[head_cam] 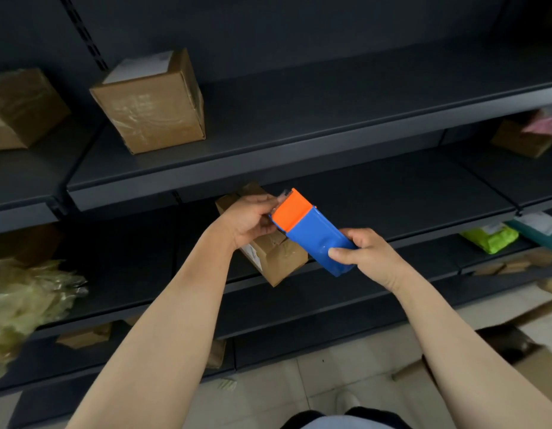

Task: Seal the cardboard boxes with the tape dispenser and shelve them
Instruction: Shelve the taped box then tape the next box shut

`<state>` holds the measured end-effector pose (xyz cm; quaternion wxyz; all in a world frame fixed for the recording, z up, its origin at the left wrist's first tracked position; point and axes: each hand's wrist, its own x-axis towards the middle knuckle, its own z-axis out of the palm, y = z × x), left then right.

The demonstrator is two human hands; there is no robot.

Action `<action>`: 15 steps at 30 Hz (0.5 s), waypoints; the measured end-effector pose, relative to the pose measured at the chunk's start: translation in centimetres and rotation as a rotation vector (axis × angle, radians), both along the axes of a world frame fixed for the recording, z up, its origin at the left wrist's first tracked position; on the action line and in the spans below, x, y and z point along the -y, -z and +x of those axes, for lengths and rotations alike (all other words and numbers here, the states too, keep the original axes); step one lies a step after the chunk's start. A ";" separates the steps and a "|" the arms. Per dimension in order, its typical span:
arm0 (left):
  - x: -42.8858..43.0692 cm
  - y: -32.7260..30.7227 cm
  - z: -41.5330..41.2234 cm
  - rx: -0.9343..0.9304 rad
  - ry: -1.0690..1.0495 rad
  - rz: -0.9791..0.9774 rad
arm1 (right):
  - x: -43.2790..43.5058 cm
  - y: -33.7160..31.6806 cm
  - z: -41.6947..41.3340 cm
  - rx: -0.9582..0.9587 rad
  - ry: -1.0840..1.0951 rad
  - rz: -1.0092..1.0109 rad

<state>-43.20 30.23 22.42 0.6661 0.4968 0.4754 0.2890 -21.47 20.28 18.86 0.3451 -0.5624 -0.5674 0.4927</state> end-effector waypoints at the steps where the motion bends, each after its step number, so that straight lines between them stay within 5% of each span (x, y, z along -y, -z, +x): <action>1: 0.0 0.0 -0.1 -0.014 -0.006 0.013 | 0.1 -0.1 -0.1 0.007 -0.011 -0.014; 15: -4.7 0.6 -3.1 -0.212 -0.471 0.042 | 3.0 -1.3 1.6 0.035 0.002 -0.175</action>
